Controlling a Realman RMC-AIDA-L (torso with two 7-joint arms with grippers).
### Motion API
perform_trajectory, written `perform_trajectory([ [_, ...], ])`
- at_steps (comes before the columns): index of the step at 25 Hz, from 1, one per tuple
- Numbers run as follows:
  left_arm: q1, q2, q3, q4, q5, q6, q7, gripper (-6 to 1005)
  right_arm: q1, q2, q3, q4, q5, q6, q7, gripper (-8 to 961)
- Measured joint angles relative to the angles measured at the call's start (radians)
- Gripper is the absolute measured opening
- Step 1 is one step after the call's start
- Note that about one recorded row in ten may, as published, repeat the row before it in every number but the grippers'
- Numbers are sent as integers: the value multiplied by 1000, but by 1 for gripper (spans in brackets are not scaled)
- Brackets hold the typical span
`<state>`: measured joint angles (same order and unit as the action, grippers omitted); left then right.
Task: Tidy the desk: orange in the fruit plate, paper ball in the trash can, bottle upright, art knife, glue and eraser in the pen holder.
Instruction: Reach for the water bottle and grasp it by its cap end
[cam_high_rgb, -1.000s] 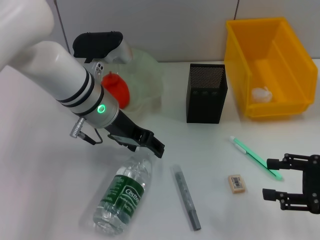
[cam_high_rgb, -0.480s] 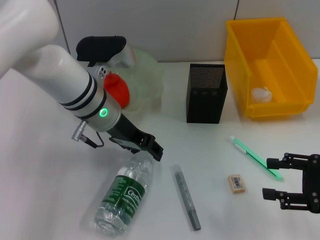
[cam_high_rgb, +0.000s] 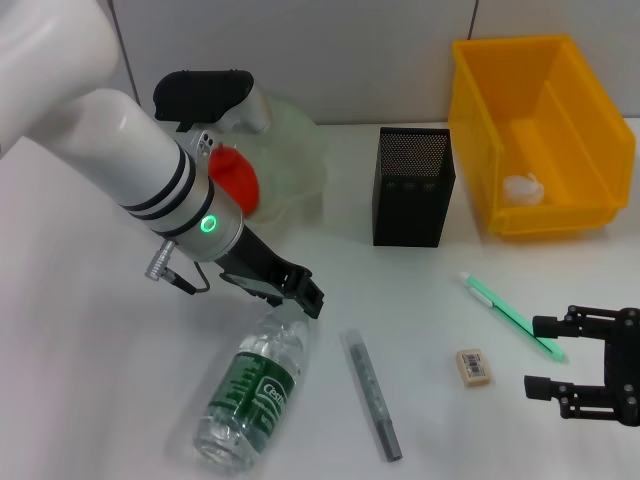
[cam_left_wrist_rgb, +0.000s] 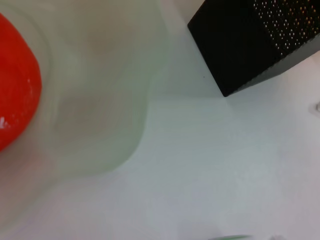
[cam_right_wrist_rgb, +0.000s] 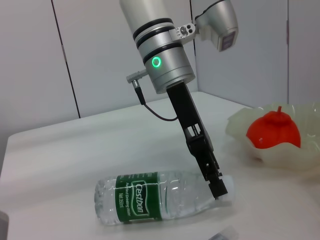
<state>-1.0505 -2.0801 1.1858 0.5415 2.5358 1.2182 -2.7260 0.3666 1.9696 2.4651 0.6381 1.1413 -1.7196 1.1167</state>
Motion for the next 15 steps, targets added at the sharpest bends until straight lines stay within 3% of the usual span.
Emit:
perform_trajectory([
  [5, -2, 0, 9, -4, -1, -3, 0, 454, 1, -1, 0, 0, 0, 0, 0, 726],
  [15, -6, 0, 9, -7, -1, -4, 0, 445, 2, -2, 0, 2, 0, 0, 2, 726],
])
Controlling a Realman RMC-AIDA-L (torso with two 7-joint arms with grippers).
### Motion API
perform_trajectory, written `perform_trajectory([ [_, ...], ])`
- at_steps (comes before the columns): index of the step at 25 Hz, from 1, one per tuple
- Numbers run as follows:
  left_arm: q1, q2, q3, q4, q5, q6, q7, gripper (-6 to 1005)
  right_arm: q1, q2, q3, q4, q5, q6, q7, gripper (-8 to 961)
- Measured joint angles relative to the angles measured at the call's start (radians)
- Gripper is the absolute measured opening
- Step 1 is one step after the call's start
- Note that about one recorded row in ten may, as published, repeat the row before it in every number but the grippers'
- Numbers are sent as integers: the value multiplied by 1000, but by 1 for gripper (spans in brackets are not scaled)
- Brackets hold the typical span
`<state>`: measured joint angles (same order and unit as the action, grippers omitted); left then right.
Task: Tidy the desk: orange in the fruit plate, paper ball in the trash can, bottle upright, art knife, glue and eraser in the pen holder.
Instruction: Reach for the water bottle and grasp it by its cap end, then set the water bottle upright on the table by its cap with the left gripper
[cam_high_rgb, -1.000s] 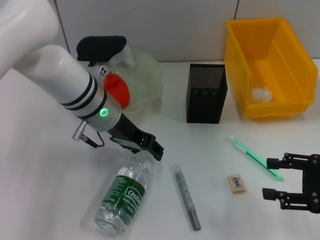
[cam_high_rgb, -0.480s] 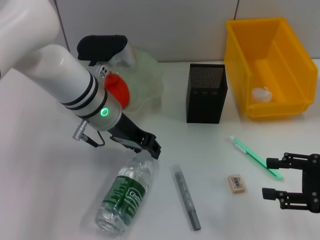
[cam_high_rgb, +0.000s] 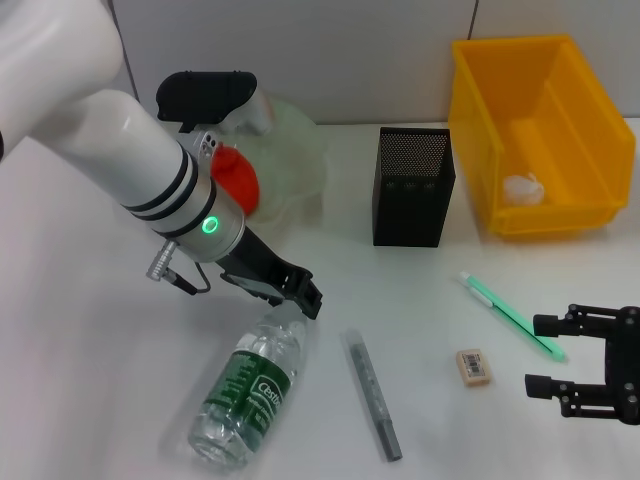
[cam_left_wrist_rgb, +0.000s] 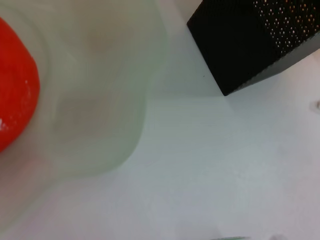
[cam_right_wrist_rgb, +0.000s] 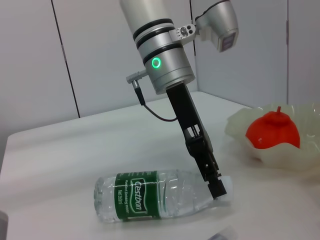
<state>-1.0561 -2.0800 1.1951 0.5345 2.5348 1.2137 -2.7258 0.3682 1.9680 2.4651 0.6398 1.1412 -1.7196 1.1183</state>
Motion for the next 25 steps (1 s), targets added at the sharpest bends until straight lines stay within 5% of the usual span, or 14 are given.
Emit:
perform_trajectory([
  [14, 42, 10, -16, 95, -63, 45, 42, 442, 0, 0, 12, 0, 1, 0, 0, 726],
  [18, 88, 14, -61, 219, -69, 118, 65, 441, 0, 3, 21, 0, 2, 1, 1, 726],
  [25, 98, 15, -136, 271, -74, 186, 115, 440, 0, 5, 27, -2, 2, 5, 7, 726],
])
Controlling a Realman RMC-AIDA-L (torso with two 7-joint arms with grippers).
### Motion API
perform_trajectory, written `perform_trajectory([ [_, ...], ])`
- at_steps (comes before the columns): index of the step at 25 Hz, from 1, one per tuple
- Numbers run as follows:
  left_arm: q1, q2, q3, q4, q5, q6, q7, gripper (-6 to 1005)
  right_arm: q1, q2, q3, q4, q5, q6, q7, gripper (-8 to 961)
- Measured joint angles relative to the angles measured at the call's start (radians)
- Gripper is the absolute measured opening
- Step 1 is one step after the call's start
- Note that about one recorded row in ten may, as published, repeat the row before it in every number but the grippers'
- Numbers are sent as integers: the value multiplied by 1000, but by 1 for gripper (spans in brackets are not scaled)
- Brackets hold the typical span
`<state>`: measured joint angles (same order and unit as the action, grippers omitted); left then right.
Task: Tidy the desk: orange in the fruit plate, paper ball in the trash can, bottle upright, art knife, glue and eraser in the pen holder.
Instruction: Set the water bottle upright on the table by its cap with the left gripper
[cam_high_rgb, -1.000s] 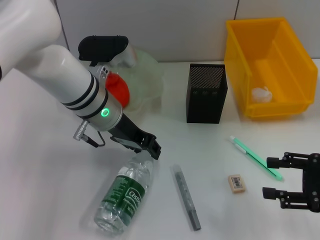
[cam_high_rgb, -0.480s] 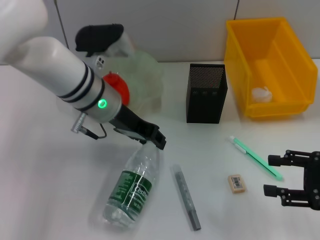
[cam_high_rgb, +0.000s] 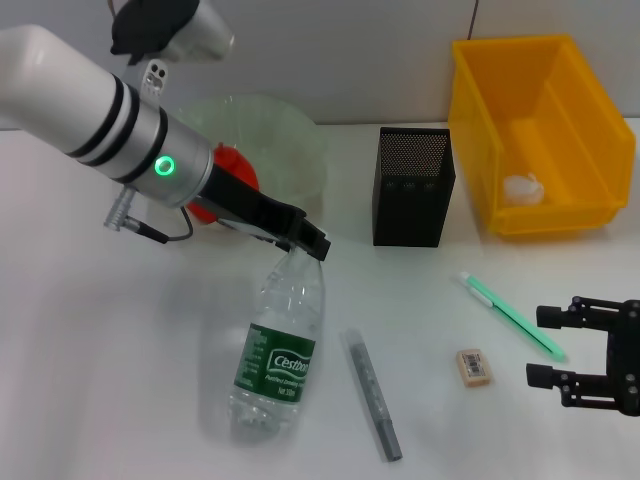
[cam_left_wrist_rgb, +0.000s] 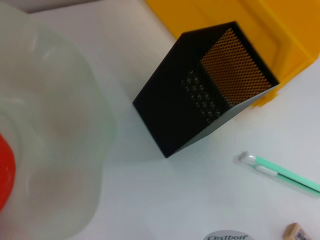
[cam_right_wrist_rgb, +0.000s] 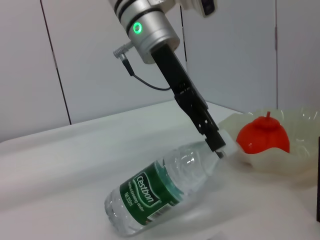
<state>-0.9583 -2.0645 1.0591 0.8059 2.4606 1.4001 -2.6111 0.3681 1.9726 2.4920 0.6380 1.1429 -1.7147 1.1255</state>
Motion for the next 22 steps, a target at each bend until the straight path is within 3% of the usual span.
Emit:
perform_trajectory([
  [14, 9, 5, -61, 84, 0, 96, 82, 438, 1, 1, 19, 0, 0, 5, 23, 725],
  [22, 51, 12, -84, 215, 0, 169, 118, 439, 2, 3, 34, -6, 0, 4, 23, 725],
])
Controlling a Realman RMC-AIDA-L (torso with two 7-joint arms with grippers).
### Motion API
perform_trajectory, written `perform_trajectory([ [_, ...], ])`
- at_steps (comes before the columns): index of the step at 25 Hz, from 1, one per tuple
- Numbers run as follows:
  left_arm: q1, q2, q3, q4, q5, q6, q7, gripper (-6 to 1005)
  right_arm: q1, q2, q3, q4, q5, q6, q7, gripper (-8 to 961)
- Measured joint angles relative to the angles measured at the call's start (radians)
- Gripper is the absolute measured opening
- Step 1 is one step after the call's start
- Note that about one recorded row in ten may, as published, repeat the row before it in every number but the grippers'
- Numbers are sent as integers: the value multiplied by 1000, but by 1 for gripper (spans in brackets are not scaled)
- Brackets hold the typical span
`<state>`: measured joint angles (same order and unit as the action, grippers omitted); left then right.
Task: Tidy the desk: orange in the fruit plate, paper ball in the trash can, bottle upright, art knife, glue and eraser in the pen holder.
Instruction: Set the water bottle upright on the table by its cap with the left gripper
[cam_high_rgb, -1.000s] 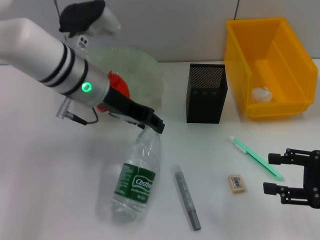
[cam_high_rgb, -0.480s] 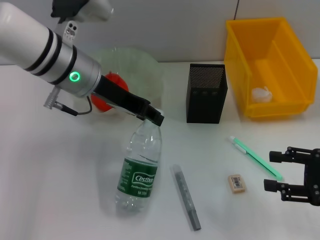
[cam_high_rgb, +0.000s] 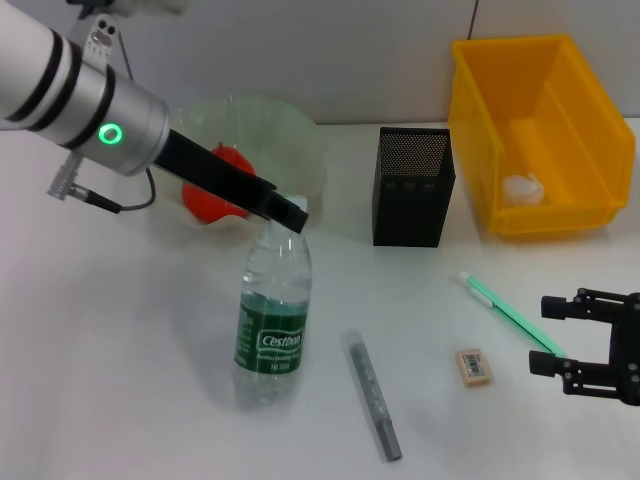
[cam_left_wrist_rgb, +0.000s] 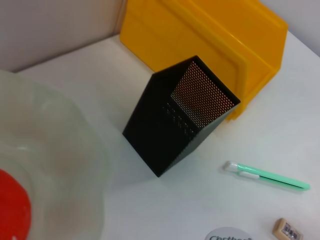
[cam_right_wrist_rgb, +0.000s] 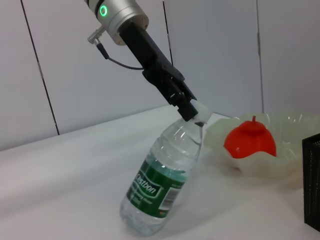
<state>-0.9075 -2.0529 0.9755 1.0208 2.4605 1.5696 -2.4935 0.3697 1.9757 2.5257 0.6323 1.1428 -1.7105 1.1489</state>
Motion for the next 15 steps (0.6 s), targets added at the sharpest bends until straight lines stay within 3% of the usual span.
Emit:
perform_trajectory([
  [15, 40, 5, -15, 123, -2, 68, 33, 435, -2, 2, 16, -2, 0, 6, 21, 726],
])
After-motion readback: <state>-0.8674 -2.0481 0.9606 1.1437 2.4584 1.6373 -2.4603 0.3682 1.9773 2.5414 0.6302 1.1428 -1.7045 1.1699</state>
